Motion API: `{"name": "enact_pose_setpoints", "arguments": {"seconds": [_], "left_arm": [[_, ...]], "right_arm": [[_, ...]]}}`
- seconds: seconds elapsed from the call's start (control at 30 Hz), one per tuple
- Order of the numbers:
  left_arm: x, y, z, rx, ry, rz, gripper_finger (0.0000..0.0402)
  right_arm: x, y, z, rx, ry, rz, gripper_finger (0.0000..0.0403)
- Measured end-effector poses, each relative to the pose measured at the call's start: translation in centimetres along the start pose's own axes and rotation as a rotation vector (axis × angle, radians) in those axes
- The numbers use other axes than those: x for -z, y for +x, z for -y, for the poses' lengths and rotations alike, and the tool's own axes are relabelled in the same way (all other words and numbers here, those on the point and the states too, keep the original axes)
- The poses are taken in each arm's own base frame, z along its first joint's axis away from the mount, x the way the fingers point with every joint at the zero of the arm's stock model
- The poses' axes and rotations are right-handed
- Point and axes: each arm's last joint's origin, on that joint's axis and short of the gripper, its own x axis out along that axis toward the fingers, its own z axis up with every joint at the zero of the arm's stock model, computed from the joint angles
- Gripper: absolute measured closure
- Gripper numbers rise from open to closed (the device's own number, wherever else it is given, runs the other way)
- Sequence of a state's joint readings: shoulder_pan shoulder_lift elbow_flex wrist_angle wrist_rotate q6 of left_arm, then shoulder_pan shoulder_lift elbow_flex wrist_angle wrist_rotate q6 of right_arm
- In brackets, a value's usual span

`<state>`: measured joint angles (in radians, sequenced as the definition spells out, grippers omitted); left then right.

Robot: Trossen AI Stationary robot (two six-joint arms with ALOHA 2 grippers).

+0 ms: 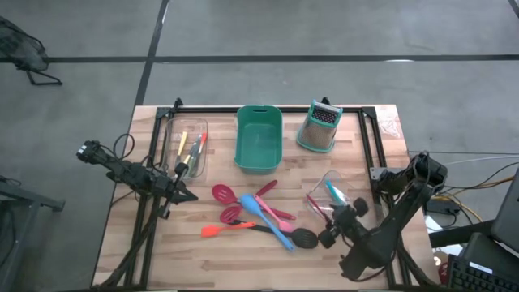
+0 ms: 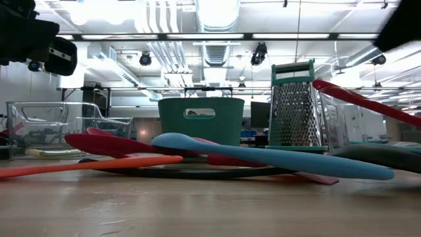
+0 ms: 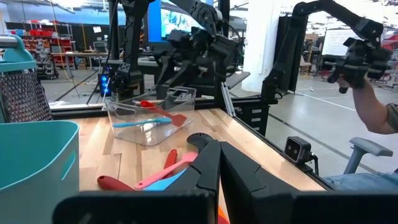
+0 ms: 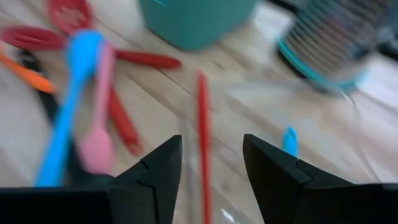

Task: Pick & Place Kitchen Items
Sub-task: Put the orange spatula into the bottom transparent bin

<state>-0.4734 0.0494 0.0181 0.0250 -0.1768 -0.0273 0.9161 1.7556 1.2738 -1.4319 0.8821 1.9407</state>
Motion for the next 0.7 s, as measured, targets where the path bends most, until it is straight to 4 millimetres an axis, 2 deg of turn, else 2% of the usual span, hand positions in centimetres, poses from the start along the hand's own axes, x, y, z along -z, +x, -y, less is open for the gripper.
{"name": "enact_pose_setpoints", "arguments": {"seconds": [0.13,0.3,0.5,0.7], "left_arm": [[0.0,0.0,0.0,0.0,0.0,0.0,0.039],[0.0,0.0,0.0,0.0,0.0,0.0,0.039],[0.0,0.0,0.0,0.0,0.0,0.0,0.039],[0.0,0.0,0.0,0.0,0.0,0.0,0.039]], "right_arm": [[-0.8,-0.2,-1.4,-0.093,-0.026,0.076,0.0229],[-1.6,0.6,-3.2,-0.163,-0.059,0.109,0.0228],[-2.6,1.6,-5.4,-0.247,-0.129,0.133,0.0245],[-3.5,1.6,-7.1,-0.329,-0.228,0.189,0.0263]]}}
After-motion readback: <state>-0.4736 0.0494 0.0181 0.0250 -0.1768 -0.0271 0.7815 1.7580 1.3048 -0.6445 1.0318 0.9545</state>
